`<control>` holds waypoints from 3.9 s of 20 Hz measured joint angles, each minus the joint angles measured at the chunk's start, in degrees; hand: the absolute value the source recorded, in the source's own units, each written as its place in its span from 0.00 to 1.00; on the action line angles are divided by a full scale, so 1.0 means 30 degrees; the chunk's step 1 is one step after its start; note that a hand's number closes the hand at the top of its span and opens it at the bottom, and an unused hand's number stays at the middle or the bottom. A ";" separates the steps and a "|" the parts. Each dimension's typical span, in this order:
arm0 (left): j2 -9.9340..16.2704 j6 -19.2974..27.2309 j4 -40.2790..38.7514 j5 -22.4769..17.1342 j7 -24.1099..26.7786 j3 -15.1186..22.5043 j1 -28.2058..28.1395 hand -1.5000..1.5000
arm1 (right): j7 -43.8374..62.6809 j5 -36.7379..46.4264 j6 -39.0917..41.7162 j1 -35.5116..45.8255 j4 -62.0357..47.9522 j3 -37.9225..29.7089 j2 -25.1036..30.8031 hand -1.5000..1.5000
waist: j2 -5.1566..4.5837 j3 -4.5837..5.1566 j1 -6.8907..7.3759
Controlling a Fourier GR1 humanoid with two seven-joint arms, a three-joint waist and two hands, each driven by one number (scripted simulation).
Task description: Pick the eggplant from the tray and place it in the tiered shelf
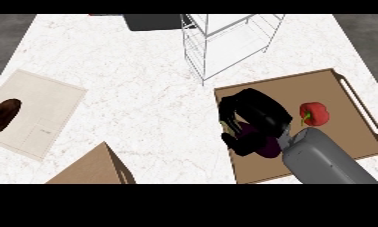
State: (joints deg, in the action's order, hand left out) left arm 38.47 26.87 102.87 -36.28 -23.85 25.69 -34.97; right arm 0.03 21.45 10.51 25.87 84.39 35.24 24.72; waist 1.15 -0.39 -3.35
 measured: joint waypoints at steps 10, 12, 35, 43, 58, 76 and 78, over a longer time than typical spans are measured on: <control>0.0166 0.0325 0.0239 -0.0194 -0.0403 -0.0099 -0.0595 0.50 | 0.2416 -0.1717 -0.0682 0.2109 0.3279 -0.3834 0.0157 1.00 | 0.0297 0.0038 -0.0720; 0.0139 0.0402 0.0274 -0.0203 -0.0422 -0.0094 -0.0607 0.50 | 0.3087 -0.2147 -0.0572 0.2685 0.3688 -0.4640 0.0339 1.00 | 0.0315 0.0052 -0.0702; 0.0534 0.0377 0.0142 -0.0278 -0.1402 0.0455 0.1283 0.50 | 0.8498 -0.5378 0.1740 1.0117 0.0367 -0.9833 0.2130 1.00 | -0.0329 0.0172 0.0922; 0.0714 0.0574 0.0068 -0.0510 -0.1732 0.0754 0.1943 0.50 | 0.7945 -0.5003 0.2723 1.1767 -0.1779 -0.9497 0.2380 1.00 | -0.0546 0.0129 0.1320; 0.1253 0.0445 -0.0166 -0.0535 -0.2375 0.1155 0.2564 0.50 | 0.5741 -0.3520 0.1904 1.3262 -0.5387 -0.9229 0.1768 1.00 | -0.0712 0.0035 0.1830; 0.1505 0.0482 -0.0227 -0.0444 -0.2868 0.1347 0.2842 0.50 | 0.4074 -0.4106 0.0335 1.4237 -0.9264 -1.1016 0.0648 0.00 | -0.0556 0.0054 0.1822; 0.1461 0.0471 -0.0209 -0.0497 -0.2915 0.1197 0.2986 0.50 | 0.4120 -0.4719 0.0062 1.4300 -0.9678 -1.1666 0.0284 0.00 | -0.0528 0.0047 0.1732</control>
State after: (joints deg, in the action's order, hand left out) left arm 42.86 28.29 102.25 -37.77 -32.60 29.28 -26.01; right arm 12.39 7.30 10.70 68.77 55.36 0.24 25.57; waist -0.44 -0.25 1.85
